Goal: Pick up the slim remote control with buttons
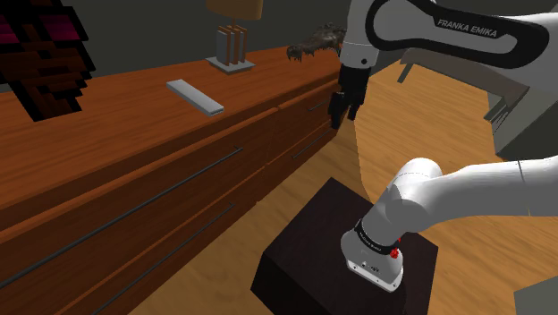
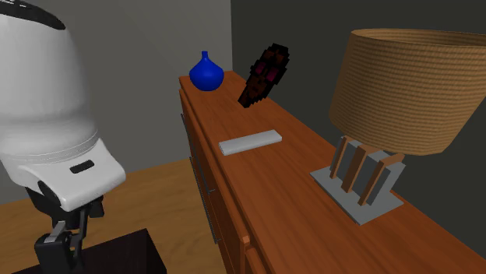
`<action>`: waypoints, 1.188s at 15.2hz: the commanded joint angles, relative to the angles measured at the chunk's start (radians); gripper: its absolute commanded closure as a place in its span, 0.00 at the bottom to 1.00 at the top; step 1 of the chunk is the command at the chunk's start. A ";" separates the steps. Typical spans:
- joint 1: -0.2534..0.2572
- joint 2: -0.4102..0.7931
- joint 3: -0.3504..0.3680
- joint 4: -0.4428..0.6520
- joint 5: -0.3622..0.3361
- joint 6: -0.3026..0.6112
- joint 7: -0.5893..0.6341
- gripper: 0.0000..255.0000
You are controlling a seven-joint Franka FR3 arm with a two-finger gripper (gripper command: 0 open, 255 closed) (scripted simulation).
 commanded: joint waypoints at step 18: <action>0.073 0.555 0.150 0.403 0.075 0.248 0.193 0.00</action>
